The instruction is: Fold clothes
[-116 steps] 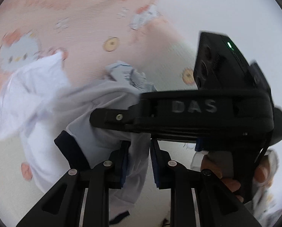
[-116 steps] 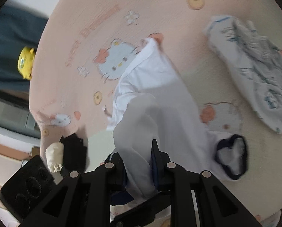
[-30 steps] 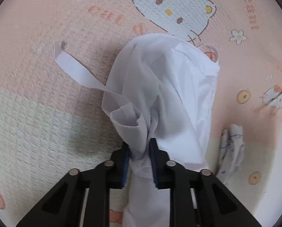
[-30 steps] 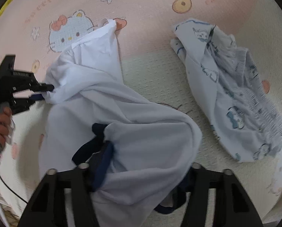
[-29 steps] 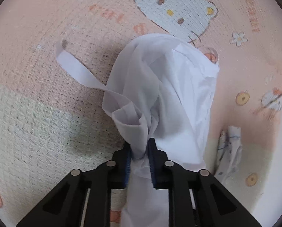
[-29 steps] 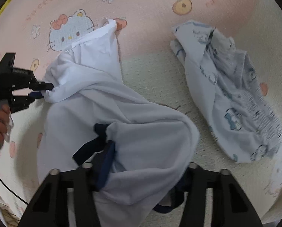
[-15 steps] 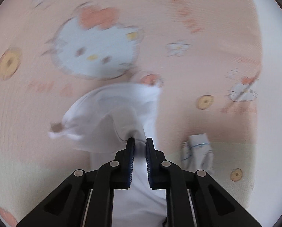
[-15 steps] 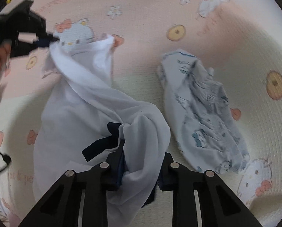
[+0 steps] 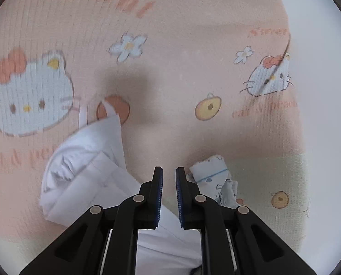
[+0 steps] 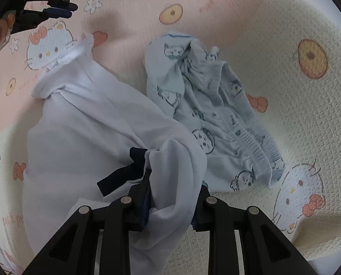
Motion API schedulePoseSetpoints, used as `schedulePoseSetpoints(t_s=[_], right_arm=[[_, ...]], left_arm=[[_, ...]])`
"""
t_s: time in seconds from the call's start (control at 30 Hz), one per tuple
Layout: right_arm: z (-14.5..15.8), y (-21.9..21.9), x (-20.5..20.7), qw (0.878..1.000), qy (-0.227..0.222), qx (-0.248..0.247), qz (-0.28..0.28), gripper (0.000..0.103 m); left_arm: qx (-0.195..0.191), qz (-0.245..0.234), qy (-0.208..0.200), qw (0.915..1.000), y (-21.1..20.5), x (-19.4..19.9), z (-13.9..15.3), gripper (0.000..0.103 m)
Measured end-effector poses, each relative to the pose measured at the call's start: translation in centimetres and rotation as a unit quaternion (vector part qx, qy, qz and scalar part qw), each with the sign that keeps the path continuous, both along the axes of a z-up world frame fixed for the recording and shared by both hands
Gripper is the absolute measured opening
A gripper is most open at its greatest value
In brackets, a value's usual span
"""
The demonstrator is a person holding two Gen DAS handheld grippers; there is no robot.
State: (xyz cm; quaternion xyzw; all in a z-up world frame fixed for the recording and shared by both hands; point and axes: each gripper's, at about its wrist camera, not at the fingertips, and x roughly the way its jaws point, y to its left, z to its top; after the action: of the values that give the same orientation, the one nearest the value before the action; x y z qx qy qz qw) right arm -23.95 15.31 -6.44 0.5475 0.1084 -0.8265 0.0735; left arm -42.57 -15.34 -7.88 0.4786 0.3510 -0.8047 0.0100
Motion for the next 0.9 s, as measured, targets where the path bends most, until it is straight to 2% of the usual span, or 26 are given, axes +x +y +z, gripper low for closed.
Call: schedulePoseSetpoints(t_s=[0.07,0.2,0.27,0.3,0.33,0.37,0.43,0.7,0.83,0.9], right_arm=[[0.0,0.0,0.3,1.0,-0.003,0.008,0.005,0.029],[0.0,-0.4,0.9,1.0,0.0,0.031,0.003,0.052],[0.3,-0.2,1.1,1.0,-0.002,0.029,-0.003,0.055],[0.4,0.1,1.3,1.0,-0.006,0.022,-0.009,0.059],[0.6,0.3,1.4,1.0,-0.01,0.014,-0.016,0.062],[0.7,0.7,1.5,1.0,-0.013,0.007,-0.022,0.064],[0.9,1.4,1.2,0.999,-0.021,-0.008,-0.035,0.065],[2.2,2.7,3.7,0.997,-0.02,-0.039,-0.064,0.065],[3.0,2.9,5.2,0.996,-0.015,-0.056,-0.067,0.065],[3.2,3.0,5.5,0.996,-0.014,-0.063,-0.064,0.065]], left_arm=[[0.0,0.003,-0.032,0.9995,-0.3,0.4,-1.1,0.011],[-0.005,0.004,-0.081,0.9967,-1.1,1.9,-3.3,0.012],[-0.002,0.002,-0.101,0.9949,-1.5,2.7,-4.3,0.015],[0.0,0.0,-0.111,0.9938,-1.6,3.2,-4.8,0.018],[0.006,-0.001,-0.122,0.9925,-1.8,3.7,-5.4,0.029],[0.014,0.002,-0.129,0.9915,-1.9,4.3,-5.9,0.045],[0.027,0.015,-0.132,0.9908,-2.3,5.9,-6.6,0.057],[0.041,0.034,-0.141,0.9886,-2.0,11.5,-9.0,0.057],[0.056,0.058,-0.159,0.984,-1.5,14.4,-11.9,0.056],[0.059,0.074,-0.108,0.9896,-1.2,16.0,-12.2,0.061]])
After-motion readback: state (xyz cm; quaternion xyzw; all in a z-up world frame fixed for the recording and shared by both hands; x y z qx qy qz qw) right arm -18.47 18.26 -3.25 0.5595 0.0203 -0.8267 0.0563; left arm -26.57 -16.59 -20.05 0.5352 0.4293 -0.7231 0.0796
